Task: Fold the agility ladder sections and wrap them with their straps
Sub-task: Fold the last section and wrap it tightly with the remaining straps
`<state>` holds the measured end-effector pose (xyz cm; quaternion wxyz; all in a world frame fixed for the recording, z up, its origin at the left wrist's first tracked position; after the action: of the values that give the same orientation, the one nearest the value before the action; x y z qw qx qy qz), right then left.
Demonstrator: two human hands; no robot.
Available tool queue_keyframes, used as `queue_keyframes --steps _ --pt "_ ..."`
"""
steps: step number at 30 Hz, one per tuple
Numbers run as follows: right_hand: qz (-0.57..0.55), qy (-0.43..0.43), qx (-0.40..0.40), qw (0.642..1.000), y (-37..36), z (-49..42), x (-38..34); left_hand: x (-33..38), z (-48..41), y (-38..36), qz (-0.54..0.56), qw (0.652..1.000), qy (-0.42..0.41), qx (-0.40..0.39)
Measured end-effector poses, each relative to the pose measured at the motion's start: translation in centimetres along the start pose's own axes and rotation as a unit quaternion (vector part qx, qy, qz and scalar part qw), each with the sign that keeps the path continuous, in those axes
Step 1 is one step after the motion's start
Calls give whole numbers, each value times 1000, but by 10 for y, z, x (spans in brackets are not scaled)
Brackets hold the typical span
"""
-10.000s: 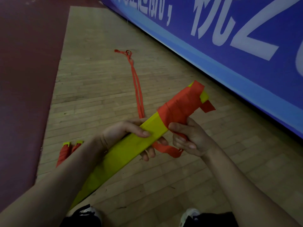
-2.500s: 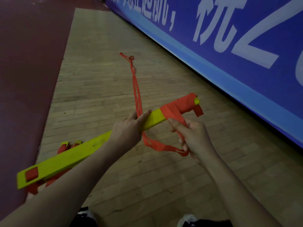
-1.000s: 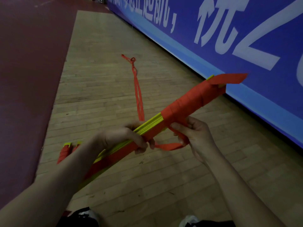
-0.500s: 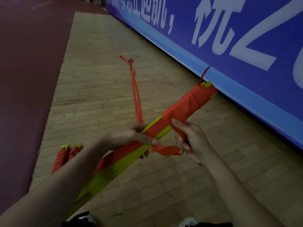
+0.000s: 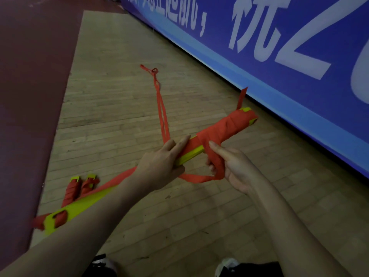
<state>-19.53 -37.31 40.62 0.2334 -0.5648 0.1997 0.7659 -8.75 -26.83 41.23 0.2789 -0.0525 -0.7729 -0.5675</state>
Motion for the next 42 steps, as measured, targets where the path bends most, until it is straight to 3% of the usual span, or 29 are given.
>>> queue_keyframes --steps 4,9,12,15,21,24,27,31,33,35,37,42 --pt "1 -23 -71 997 -7 6 5 -14 -1 5 -11 998 51 -23" --pt "51 4 -25 998 -5 6 3 -14 -2 8 219 968 113 -47" --pt "99 51 45 993 5 2 -5 -14 -3 12 374 914 156 -36" --pt "100 81 70 989 10 0 -12 -4 3 5 495 847 166 -94" --pt "23 139 -29 990 0 7 -25 31 16 -19 664 689 114 -266" --pt "-8 127 -57 990 -4 12 -26 36 21 -28 679 653 123 -313" --pt "-25 89 -34 995 -2 9 -20 33 20 -26 628 701 134 -312" --pt "-59 33 10 998 5 0 -5 18 10 -17 464 846 125 -233" --pt "-78 9 38 996 11 -4 3 14 8 -16 336 916 106 -190" --pt "-95 -10 63 993 17 -7 10 12 9 -17 138 975 91 -146" --pt "-112 -20 76 991 21 -9 13 17 9 -17 19 994 56 -95" --pt "-97 -15 97 990 28 -10 12 25 7 -13 60 997 -43 -36"
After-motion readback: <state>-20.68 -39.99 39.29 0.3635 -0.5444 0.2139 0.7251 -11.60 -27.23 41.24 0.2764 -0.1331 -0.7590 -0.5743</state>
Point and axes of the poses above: each hand's wrist, its own z-axis away from the middle knuckle, its own y-axis out of the back of the hand, x = y × z, the point moved 9 cm from there along -z, towards the middle knuckle, and after that the axes turned 10 degrees about z, right-handed, at the moved point
